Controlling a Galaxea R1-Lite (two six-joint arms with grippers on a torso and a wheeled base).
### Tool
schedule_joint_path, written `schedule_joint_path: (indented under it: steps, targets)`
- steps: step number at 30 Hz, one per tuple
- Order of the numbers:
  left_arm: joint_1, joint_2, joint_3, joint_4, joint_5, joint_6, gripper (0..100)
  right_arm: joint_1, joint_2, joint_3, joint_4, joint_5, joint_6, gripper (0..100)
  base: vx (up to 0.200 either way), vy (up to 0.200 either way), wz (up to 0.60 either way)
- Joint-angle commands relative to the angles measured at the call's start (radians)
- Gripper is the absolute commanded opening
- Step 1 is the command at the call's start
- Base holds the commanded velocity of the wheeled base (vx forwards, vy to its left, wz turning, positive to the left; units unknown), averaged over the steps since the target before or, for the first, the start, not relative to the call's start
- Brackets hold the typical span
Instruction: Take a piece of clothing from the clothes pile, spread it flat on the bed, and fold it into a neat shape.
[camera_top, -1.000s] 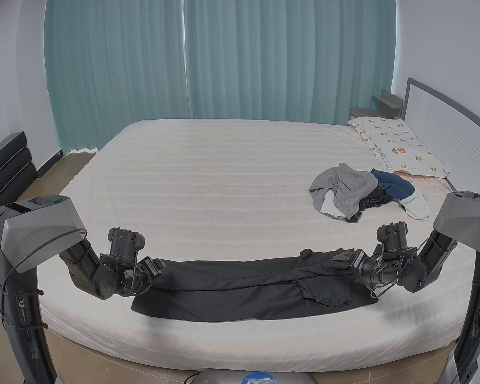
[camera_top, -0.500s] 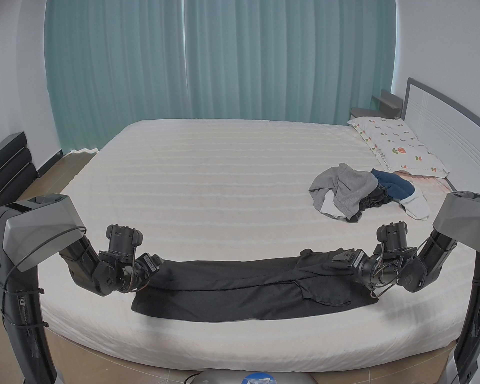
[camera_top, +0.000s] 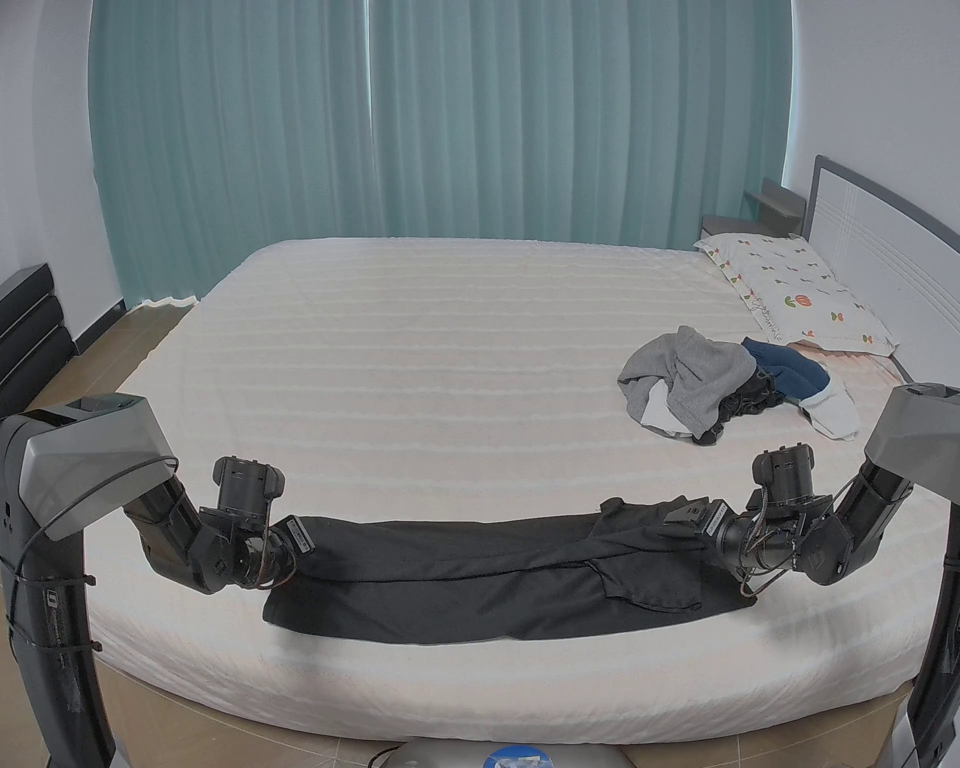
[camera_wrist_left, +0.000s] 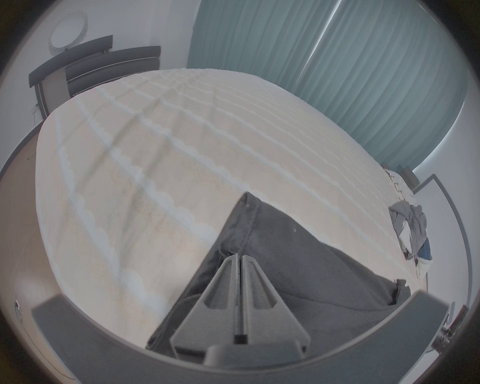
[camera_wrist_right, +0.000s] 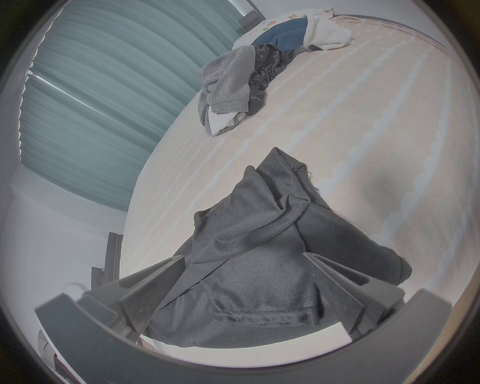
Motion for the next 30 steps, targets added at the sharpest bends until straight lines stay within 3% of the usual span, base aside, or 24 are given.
schedule_joint_path:
  steps: [1, 18, 22, 30]
  targets:
    - [0.019, -0.039, 0.001, -0.001, 0.004, -0.004, 0, 0.006, 0.002, 0.002, 0.0, 0.0, 0.0, 100, 0.0, 0.0, 0.0]
    - [0.017, -0.11, -0.003, -0.005, -0.003, -0.079, 0, 0.038, 0.041, 0.001, 0.012, -0.057, 0.001, 100, 0.0, 0.0, 0.0]
    - [0.017, -0.107, -0.005, -0.045, -0.009, -0.12, 0, 0.032, 0.061, -0.053, 0.02, -0.065, 0.037, 100, 0.0, 0.0, 0.0]
    - [0.017, -0.102, -0.008, -0.067, -0.01, -0.139, 0, 0.024, 0.13, -0.131, 0.02, -0.135, 0.06, 100, 0.0, 0.0, 0.0]
